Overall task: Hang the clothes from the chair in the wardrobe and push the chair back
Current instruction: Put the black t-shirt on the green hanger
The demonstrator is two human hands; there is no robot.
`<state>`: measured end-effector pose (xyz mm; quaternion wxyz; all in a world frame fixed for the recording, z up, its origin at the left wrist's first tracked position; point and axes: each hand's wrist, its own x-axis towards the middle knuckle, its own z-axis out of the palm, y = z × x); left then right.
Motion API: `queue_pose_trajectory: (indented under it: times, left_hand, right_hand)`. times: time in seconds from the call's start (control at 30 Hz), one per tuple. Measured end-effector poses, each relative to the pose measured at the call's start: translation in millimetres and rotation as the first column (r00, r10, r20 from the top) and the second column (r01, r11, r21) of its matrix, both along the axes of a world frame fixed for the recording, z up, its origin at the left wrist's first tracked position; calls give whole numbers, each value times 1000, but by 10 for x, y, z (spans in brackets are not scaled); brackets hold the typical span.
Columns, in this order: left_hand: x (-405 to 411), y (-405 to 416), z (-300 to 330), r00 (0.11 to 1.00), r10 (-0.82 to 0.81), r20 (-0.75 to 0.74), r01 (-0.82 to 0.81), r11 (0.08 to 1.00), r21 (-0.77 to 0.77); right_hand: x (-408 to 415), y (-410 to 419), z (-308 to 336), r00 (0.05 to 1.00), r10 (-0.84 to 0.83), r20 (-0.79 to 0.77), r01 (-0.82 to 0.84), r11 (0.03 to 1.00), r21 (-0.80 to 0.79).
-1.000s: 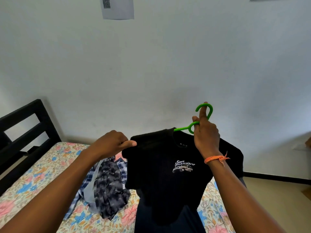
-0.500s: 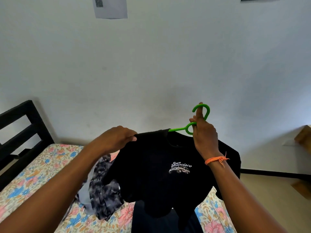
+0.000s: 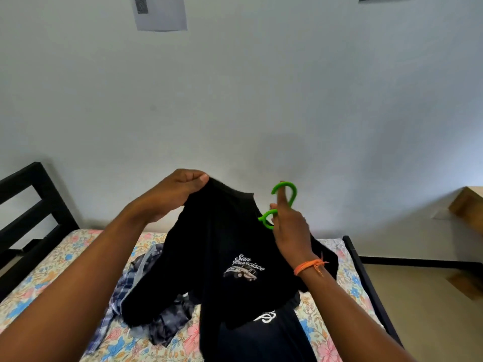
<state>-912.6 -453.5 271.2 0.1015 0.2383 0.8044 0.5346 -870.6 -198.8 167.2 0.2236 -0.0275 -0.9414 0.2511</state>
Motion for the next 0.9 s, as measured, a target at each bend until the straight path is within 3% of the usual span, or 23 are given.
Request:
queue_pose_trajectory:
  times: [0.1, 0.27, 0.43, 0.53, 0.67, 0.8, 0.9]
  left_hand:
    - [-103, -264, -86, 998, -62, 23, 65, 972, -226]
    - [-103, -287, -138, 983, -134, 127, 180, 844, -506]
    - [39, 146, -170, 965, -261, -19, 148, 607, -781]
    - [89, 376, -300, 968, -214, -133, 62, 714, -698]
    - [75, 420, -346, 984, -165, 61, 176, 904, -389]
    - [86, 553, -380, 992, -125, -3, 118, 945, -305]
    - [94, 631, -399, 999, -34, 22, 37, 992, -124]
  right_hand:
    - [-35, 141, 134, 994, -101, 47, 110, 965, -240]
    - [-40, 85, 287, 998, -43, 53, 48, 995, -93]
    - [-15, -150, 302, 998, 59, -22, -57, 996, 73]
    - [-12, -169, 326, 995, 75, -60, -70, 994, 89]
    - [23, -10, 399, 999, 40, -35, -39, 999, 36]
    - [48, 129, 398, 1000, -19, -2, 19, 996, 91]
    - [71, 184, 402, 999, -54, -2, 54, 988, 145]
